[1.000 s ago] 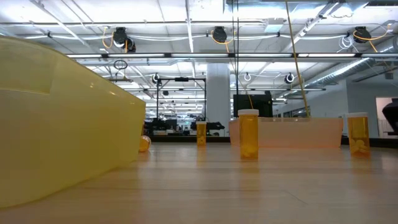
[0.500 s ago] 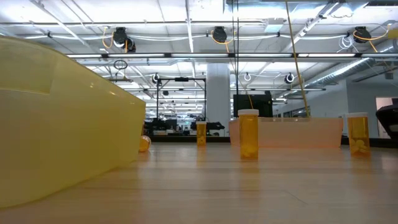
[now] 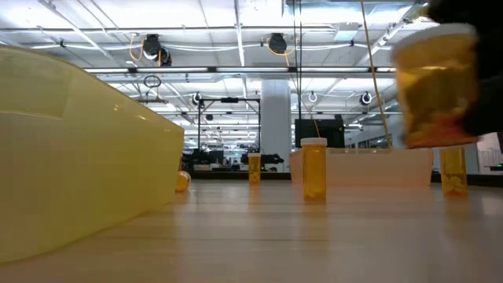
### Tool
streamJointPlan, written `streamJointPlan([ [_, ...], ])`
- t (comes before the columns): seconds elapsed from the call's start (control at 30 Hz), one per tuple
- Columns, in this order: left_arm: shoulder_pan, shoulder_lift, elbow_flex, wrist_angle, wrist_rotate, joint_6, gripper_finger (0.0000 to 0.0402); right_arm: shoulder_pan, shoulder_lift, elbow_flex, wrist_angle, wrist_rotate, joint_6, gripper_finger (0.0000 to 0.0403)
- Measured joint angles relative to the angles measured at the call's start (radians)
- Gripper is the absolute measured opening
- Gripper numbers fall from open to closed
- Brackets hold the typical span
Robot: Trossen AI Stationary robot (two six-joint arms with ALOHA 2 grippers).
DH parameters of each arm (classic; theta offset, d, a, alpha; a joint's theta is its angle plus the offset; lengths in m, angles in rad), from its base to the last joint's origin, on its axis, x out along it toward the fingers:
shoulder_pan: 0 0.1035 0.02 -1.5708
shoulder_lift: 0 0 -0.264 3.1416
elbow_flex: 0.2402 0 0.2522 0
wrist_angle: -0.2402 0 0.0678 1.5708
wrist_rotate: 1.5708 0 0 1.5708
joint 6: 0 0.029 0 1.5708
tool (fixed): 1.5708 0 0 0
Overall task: Pick and place medicine bottles into bin by pill shape (circle, oval)
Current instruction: Put the large pill bottle into the yellow bin
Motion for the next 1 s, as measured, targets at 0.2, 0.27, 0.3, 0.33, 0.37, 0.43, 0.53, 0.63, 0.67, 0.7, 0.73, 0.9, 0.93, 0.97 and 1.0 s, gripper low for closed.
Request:
streamJointPlan([
  [0.2, 0.046, 0.008, 0.000, -0.008, 0.015, 0.020, 0.0350, -0.085, -0.001, 0.141, -0.214, 0.008, -0.003, 0.0184],
  [0.27, 0.055, 0.008, 0.000, -0.004, 0.017, 0.021, 0.0376, -0.110, -0.001, 0.161, -0.220, 0.009, -0.020, 0.0184],
  [0.3, 0.063, 0.008, 0.000, -0.001, 0.017, 0.021, 0.0386, -0.121, -0.001, 0.169, -0.218, 0.009, -0.029, 0.0184],
  [0.33, 0.069, 0.013, 0.000, 0.001, 0.017, 0.020, 0.0393, -0.132, -0.001, 0.175, -0.217, 0.012, -0.038, 0.0184],
  [0.37, 0.077, 0.021, 0.000, 0.007, 0.018, 0.015, 0.0396, -0.142, -0.001, 0.179, -0.217, 0.014, -0.044, 0.0184],
  [0.43, 0.091, 0.032, -0.001, 0.008, 0.041, 0.018, 0.0397, -0.154, -0.001, 0.180, -0.218, 0.035, -0.045, 0.0184],
  [0.53, 0.114, 0.067, 0.002, 0.071, 0.095, 0.042, 0.0395, -0.166, -0.001, 0.180, -0.229, 0.037, -0.048, 0.0184],
  [0.63, 0.121, 0.097, 0.000, 0.096, 0.088, 0.063, 0.0395, -0.166, -0.001, 0.180, -0.234, 0.038, -0.048, 0.0185],
  [0.67, 0.126, 0.105, 0.000, 0.108, 0.093, 0.063, 0.0395, -0.166, -0.001, 0.180, -0.239, 0.040, -0.048, 0.0185],
  [0.7, 0.133, 0.108, 0.000, 0.105, 0.102, 0.058, 0.0395, -0.166, -0.001, 0.179, -0.240, 0.053, -0.048, 0.0185],
  [0.73, 0.139, 0.110, 0.000, 0.100, 0.106, 0.050, 0.0395, -0.166, -0.001, 0.179, -0.239, 0.063, -0.048, 0.0185],
  [0.9, 0.170, 0.134, -0.001, 0.130, 0.124, 0.009, 0.0395, -0.166, -0.001, 0.179, -0.235, 0.066, -0.048, 0.0185],
  [0.93, 0.176, 0.144, 0.000, 0.156, 0.138, 0.009, 0.0395, -0.166, -0.001, 0.179, -0.232, 0.065, -0.048, 0.0185],
  [0.97, 0.181, 0.150, 0.002, 0.172, 0.155, 0.014, 0.0395, -0.166, -0.001, 0.179, -0.233, 0.064, -0.048, 0.0185],
  [1.0, 0.183, 0.152, 0.001, 0.169, 0.165, 0.017, 0.0395, -0.166, -0.001, 0.179, -0.233, 0.064, -0.049, 0.0185],
])
